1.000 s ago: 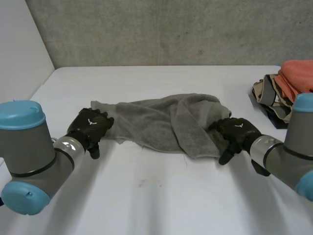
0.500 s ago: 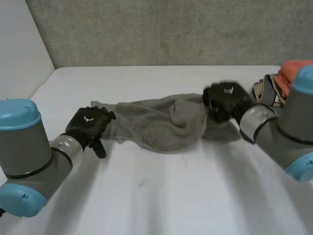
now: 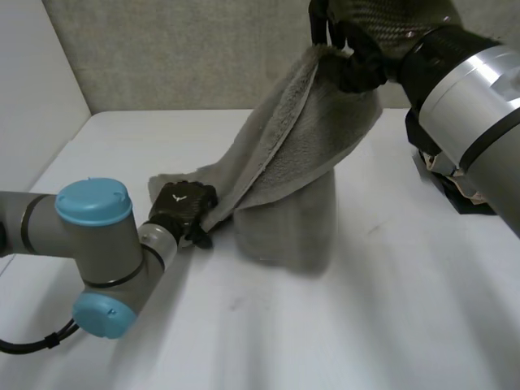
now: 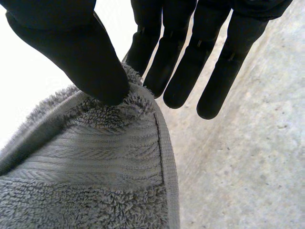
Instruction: Fold the laundry.
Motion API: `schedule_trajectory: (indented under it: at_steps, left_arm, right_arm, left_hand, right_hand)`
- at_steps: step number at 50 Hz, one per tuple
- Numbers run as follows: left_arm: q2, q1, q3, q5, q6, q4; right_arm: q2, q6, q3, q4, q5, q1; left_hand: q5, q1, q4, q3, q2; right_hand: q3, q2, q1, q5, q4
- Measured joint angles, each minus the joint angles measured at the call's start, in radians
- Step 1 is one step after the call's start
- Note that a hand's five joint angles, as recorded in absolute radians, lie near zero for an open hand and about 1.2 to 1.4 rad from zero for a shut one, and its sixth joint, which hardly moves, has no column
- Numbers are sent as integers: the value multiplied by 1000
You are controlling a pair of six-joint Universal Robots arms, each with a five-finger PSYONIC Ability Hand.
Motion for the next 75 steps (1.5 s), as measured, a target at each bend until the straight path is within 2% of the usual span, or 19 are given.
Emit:
schedule_trajectory:
  at_steps: [1,2,3,5,11,18,20,23,30,35,40,44,49,54,56,59,64,70,75]
  left_arm:
    - [-6,2,10,-17,1,7]
    - [-7,3,12,-21,1,9]
    - [-9,5,18,-33,1,17]
    - [-8,12,28,-60,2,42]
    - [77,32,-4,-78,2,70]
    - [342,63,-127,-26,13,46]
    - [485,74,-175,28,34,-19]
    - [601,90,-199,76,68,-106]
    - [738,170,-194,131,186,-300]
    - [666,204,-176,127,303,-347]
    - [421,210,-97,110,427,-353]
    - [270,203,5,94,460,-349]
    - [40,177,316,49,477,-335]
    - [-93,158,655,9,478,-286]
    - [-109,155,753,1,476,-246]
    - [-113,152,897,-17,469,-143]
    - [-83,144,945,-49,463,-21]
    - [-5,135,785,-64,451,-9]
    - [84,134,524,-60,442,-22]
  right_arm:
    - [-5,1,0,5,2,-2]
    - [-6,1,0,7,3,-2]
    - [-9,1,2,11,4,-4]
    - [-14,-3,7,22,7,-8]
    - [-9,-30,22,54,7,-36]
    - [36,-171,33,110,7,-138]
    - [57,-258,31,131,12,-166]
    - [68,-345,28,158,25,-183]
    - [68,-473,28,224,66,-185]
    - [109,-555,44,309,76,-176]
    - [261,-627,14,367,87,-171]
    - [369,-642,-56,350,110,-170]
    - [521,-638,-216,206,150,-168]
    - [590,-625,-344,-100,167,-168]
    - [594,-623,-362,-181,169,-168]
    - [586,-614,-390,-418,172,-166]
    - [546,-592,-388,-608,170,-165]
    - [489,-559,-328,-610,166,-165]
    - [439,-547,-218,-523,166,-167]
  left_hand:
    - [284,324,291,290,285]
    - [284,324,291,290,285]
    - [444,487,450,447,457]
    - [552,543,594,587,586]
    - [552,543,613,608,604]
    - [552,543,613,608,604]
    - [552,543,613,608,605]
    - [552,543,613,609,606]
    - [552,543,614,611,607]
    - [552,543,614,612,607]
    - [552,543,614,612,607]
    - [552,543,614,612,607]
    - [552,543,614,612,608]
    - [552,543,616,612,608]
    - [552,543,617,612,608]
    - [552,543,617,612,608]
    - [552,543,618,612,608]
    - [552,543,618,612,608]
    - [552,543,618,612,608]
  right_hand:
    - [0,0,0,0,0]
    - [0,0,0,0,0]
    - [0,0,0,0,0]
    - [0,0,0,0,0]
    - [0,0,0,0,0]
    - [3,0,0,0,0]
    - [3,0,0,0,0]
    - [3,0,0,0,0]
    - [3,0,0,0,0]
    - [3,0,0,0,0]
    - [3,0,0,0,0]
    - [3,0,0,0,0]
    - [3,5,0,0,0]
    - [3,5,0,0,0]
    - [3,5,0,0,1]
    - [4,5,0,0,1]
    - [4,5,0,0,3]
    - [4,5,0,0,3]
    - [4,5,0,0,3]
